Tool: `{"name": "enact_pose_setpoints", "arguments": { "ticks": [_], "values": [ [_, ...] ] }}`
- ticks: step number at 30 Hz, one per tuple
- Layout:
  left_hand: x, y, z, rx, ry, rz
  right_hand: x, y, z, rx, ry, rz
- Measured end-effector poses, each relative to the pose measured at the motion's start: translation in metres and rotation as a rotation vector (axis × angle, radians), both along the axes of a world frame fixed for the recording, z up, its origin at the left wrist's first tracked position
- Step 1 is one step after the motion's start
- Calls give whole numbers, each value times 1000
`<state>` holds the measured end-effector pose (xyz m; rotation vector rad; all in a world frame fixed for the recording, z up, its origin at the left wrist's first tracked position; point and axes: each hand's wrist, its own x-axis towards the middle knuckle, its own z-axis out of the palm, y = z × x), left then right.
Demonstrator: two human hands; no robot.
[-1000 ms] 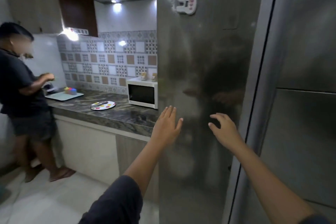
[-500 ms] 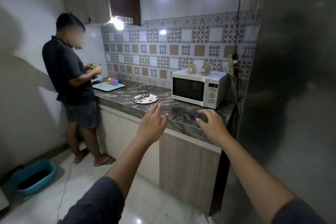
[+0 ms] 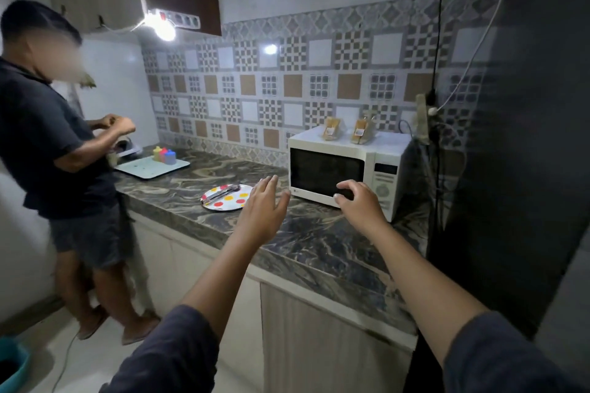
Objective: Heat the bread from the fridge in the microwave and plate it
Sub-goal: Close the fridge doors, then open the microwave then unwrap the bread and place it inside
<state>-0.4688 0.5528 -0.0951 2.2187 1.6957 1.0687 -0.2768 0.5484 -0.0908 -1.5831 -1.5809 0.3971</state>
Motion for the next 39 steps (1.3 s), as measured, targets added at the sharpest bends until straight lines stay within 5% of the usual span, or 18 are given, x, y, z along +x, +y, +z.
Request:
{"name": "enact_pose_setpoints", "arguments": {
  "ticks": [18,26,39],
  "values": [
    [170,348,-50,-335,-148,-512,145,264,-17,-15,-53,-445],
    [228,403,-93,-463,-242,-648,173,339,-34,23,-231,-568],
    [255,411,-119,-440,-421,-643,184,348,-47,241,-138,-630]
  ]
}}
